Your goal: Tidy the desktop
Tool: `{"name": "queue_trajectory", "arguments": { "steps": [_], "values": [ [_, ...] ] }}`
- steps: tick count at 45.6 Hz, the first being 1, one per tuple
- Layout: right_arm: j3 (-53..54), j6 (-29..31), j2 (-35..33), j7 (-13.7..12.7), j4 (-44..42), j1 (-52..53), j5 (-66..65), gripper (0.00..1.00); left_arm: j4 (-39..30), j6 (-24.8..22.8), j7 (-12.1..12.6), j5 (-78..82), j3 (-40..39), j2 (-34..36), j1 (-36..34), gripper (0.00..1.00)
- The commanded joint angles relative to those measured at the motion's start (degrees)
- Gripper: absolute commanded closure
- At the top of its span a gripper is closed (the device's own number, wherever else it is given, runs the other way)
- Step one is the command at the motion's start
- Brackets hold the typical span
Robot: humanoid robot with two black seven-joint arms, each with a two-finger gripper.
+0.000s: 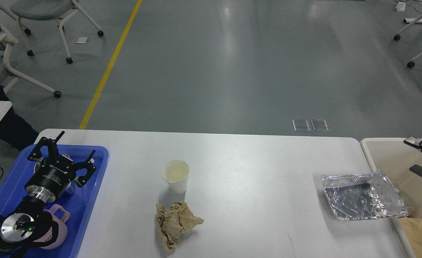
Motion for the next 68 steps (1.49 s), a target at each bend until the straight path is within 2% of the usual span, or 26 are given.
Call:
{"name": "queue_trajectory", "arguments": {
  "steps": [1,6,9,12,16,18,19,23,27,39,45,47,57,59,61,64,68],
  "values": [
    [0.45,0.32,-0.23,0.36,-0.73,0.17,-0.16,0.00,0.45,-0.12,0.02,-0.08,-0.16,-0.09,-0.48,0.04],
    [0.62,0.24,-0.93,1.50,-0.03,0.70,-2.53,0.00,0.45,-0.29,0.11,-0.08,0.02,-0.44,-0.39,0.04],
    [0.53,0.32,-3.99,1.59,1.37,0.53,-5.69,0.00,0.45,-0.38,0.11,-0.08,0.11,-0.61,-0.04,0.04],
    [0.53,0.06,-6.72,1.59,4.01,0.17,-8.85,0.00,0.45,-0.73,0.03,-0.08,0.02,-0.79,0.22,0.04],
    [0.88,-1.08,-7.08,1.59,9.01,-0.27,-17.28,0.00,0.27,-2.40,-0.24,-0.08,-0.16,-0.96,0.49,0.04],
    [1.24,-1.96,-7.26,1.59,11.74,-0.70,-23.42,0.00,0.27,-3.10,-1.20,0.01,-0.51,-0.96,0.66,0.04],
    [1.58,-2.74,-7.26,1.67,14.01,-1.49,-29.63,0.00,0.27,-3.28,-2.86,0.01,-1.73,-0.96,0.92,0.04],
    [1.59,-4.33,-6.73,1.41,16.84,-3.51,-39.17,0.00,0.36,-3.28,-6.73,0.01,-3.84,-0.96,1.45,0.04],
    [0.89,-7.84,-5.76,1.24,18.78,-5.97,-43.84,0.00,0.36,-3.37,-8.67,0.01,-4.29,-0.88,2.07,0.04],
    [0.36,-13.29,-10.06,1.67,19.66,-15.55,-56.76,0.00,0.45,-3.37,-8.94,0.09,-5.96,-3.42,2.42,0.04],
    [0.36,-19.70,-14.28,1.76,20.28,-21.79,-63.26,0.00,0.45,-3.37,-8.94,0.97,-5.96,-3.95,2.51,0.04],
    [0.97,-21.91,-15.34,1.85,20.28,-23.99,-63.54,0.00,0.45,-3.37,-8.85,1.76,-5.96,-3.87,2.51,0.04],
    [2.47,-25.07,-14.90,1.94,19.84,-25.23,-61.25,0.00,0.45,-3.37,-8.85,2.12,-5.96,-3.87,3.21,0.04],
    [2.47,-25.52,-15.43,2.46,19.92,-26.36,-61.34,0.00,0.45,-3.37,-8.85,2.12,-5.96,-3.87,3.30,0.04],
    [2.47,-25.52,-16.48,4.13,19.92,-28.29,-61.34,0.00,0.45,-3.37,-8.85,2.12,-5.96,-3.87,3.30,0.04],
    [2.38,-25.52,-21.12,6.33,20.28,-31.63,-61.42,0.00,0.45,-3.37,-8.85,2.12,-6.04,-3.69,3.30,0.04],
    [2.20,-26.39,-25.88,6.51,20.19,-35.33,-61.34,0.00,0.45,-3.37,-8.85,2.20,-6.05,-3.69,3.30,0.04]
  ]
}}
